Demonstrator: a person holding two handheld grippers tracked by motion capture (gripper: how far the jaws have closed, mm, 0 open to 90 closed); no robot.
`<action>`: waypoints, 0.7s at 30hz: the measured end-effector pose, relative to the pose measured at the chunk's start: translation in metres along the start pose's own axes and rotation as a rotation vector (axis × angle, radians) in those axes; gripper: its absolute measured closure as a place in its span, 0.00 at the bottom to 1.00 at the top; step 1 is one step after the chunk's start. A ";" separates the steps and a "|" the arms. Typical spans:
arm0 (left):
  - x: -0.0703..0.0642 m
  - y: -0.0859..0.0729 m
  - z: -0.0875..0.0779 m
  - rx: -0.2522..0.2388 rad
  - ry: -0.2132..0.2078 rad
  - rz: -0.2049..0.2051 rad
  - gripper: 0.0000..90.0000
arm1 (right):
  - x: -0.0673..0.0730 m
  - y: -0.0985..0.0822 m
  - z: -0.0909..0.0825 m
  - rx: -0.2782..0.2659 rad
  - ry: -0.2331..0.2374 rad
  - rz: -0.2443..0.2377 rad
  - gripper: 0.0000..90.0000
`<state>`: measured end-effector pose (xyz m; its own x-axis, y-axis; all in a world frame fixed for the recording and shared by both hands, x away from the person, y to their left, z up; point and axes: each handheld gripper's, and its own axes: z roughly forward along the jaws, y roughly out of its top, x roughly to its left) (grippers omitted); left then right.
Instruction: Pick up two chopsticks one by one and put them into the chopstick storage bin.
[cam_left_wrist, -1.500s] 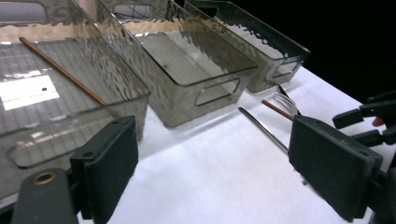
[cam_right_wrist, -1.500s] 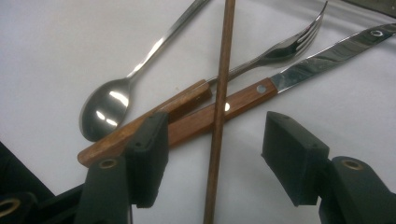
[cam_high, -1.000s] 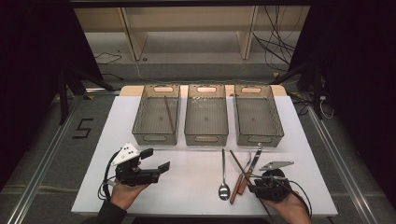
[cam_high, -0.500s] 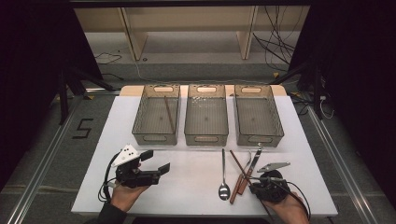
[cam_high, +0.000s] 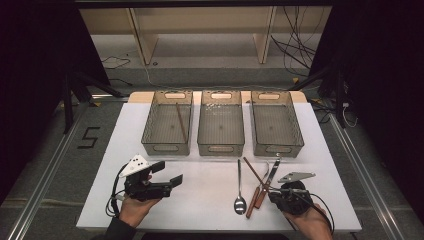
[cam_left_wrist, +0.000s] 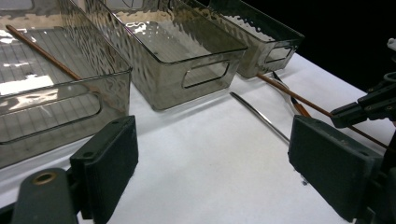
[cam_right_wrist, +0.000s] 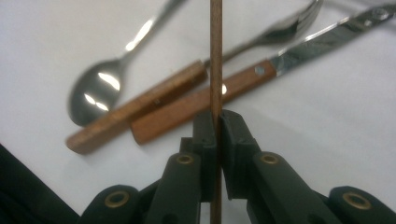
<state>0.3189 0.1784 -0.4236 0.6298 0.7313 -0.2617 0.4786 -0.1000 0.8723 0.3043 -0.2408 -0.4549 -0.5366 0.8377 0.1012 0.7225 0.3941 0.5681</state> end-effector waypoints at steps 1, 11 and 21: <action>-0.001 0.001 0.001 0.007 0.001 -0.001 0.17 | 0.001 0.002 -0.001 -0.014 0.000 -0.002 0.95; -0.019 0.012 0.017 0.061 -0.094 -0.079 0.18 | 0.025 0.025 -0.010 -0.152 0.041 -0.067 0.95; -0.029 0.029 0.041 0.087 -0.164 -0.164 0.19 | 0.053 0.048 -0.003 -0.210 0.091 -0.134 0.95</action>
<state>0.3392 0.1269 -0.4078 0.6268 0.6241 -0.4665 0.6288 -0.0517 0.7758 0.3092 -0.1784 -0.4198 -0.6654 0.7421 0.0809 0.5411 0.4047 0.7372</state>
